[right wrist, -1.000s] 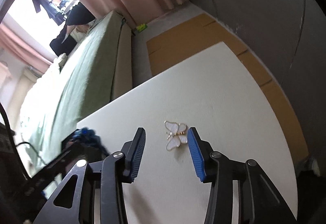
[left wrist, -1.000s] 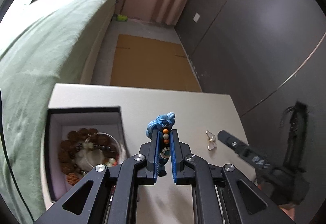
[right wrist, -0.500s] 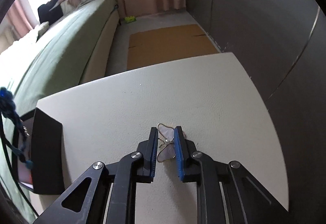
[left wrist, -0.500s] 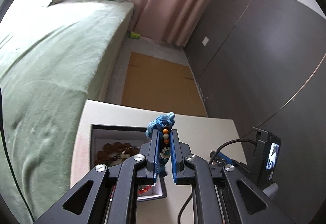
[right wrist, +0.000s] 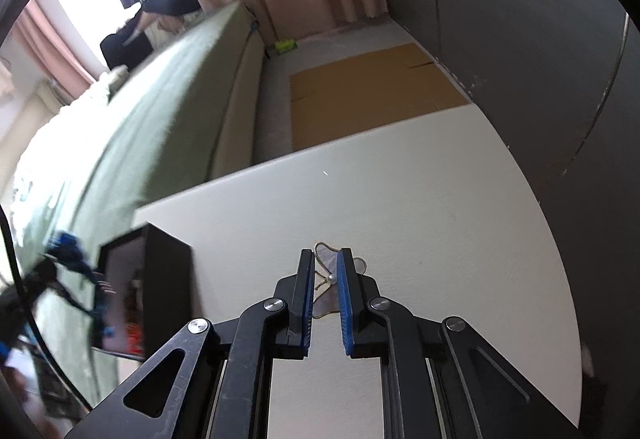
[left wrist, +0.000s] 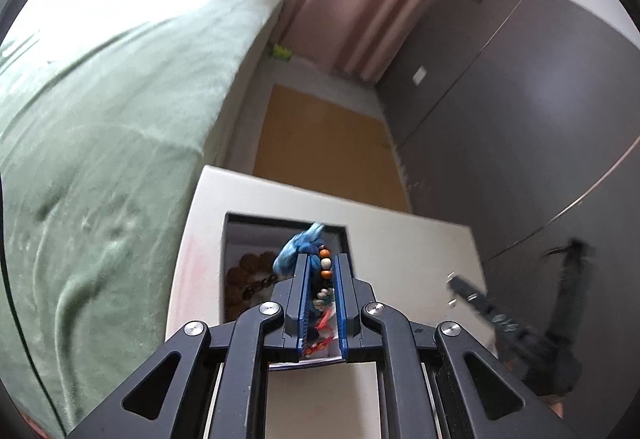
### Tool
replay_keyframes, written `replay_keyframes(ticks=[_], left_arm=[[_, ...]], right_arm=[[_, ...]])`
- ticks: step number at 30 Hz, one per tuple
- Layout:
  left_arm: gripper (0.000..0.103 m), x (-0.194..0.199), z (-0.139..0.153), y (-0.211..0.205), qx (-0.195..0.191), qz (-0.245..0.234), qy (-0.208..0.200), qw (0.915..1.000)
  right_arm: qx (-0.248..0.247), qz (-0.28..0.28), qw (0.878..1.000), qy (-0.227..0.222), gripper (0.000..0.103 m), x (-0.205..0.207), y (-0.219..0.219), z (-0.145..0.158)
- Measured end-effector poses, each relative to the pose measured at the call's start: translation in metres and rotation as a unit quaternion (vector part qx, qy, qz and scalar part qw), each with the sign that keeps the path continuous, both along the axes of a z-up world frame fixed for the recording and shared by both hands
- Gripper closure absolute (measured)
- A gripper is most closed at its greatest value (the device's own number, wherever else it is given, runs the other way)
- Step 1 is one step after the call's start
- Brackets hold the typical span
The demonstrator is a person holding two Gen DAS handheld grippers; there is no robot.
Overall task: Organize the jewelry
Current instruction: 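Drop the blue bracelet into the box while the right tool grasps the butterfly charm, then lower the white butterfly charm into the box and open the right tool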
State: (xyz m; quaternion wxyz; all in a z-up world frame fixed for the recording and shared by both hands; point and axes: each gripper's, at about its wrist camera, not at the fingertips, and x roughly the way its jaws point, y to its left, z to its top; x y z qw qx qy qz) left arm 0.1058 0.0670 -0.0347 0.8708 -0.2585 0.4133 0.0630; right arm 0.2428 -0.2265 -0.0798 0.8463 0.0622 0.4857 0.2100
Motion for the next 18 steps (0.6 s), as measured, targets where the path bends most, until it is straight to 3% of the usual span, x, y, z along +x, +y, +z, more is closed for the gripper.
replay_keyframes(ticks=[1,2,3,6,18], left_arm=[[0.084,0.002,-0.002,0.002,0.003,0.002,0.01,0.9999],[0.073,0.003,-0.004,0.006,0.003,0.005,0.015,0.9999],[0.059,0.0,-0.004,0.011,-0.002,0.009,0.01,0.9999],[0.04,-0.009,0.005,0.022,-0.005,0.029,-0.016,0.9994],[0.04,-0.022,0.017,0.049,0.007,0.059,-0.024,0.9979]], right_arm=[[0.008,0.001,1.0,-0.002,0.091,0.001,0.001,0.002],[0.024,0.003,1.0,-0.005,0.091,0.0,0.0,0.006],[0.04,0.005,0.999,-0.007,0.091,-0.001,-0.001,0.01],[0.08,0.016,0.997,-0.014,0.091,-0.006,0.0,0.019],[0.163,0.106,0.98,-0.039,0.091,-0.043,0.05,0.041]])
